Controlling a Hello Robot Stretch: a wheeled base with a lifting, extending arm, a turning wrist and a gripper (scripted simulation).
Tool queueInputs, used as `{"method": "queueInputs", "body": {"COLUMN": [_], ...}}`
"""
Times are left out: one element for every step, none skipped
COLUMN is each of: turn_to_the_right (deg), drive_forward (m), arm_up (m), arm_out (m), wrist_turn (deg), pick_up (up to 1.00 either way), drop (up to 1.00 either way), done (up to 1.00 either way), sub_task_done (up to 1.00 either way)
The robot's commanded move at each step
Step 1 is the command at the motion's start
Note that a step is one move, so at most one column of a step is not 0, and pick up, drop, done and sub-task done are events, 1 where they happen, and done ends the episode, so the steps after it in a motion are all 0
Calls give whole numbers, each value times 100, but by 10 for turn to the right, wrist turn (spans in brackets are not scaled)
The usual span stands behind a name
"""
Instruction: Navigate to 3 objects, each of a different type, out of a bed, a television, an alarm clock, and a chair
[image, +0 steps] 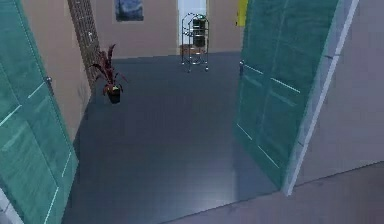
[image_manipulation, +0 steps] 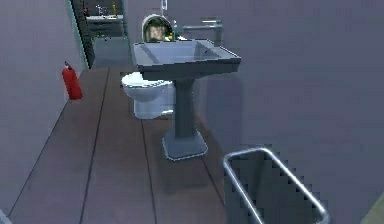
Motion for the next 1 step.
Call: {"method": "queueInputs", "body": {"turn_to_the_right": [-150], "drive_forward": [0], "arm_up": [0], "arm_out": [0], "wrist_turn": [0], "pick_up": [0], "drop": [0], "done": [0], "sub_task_done": [0]}}
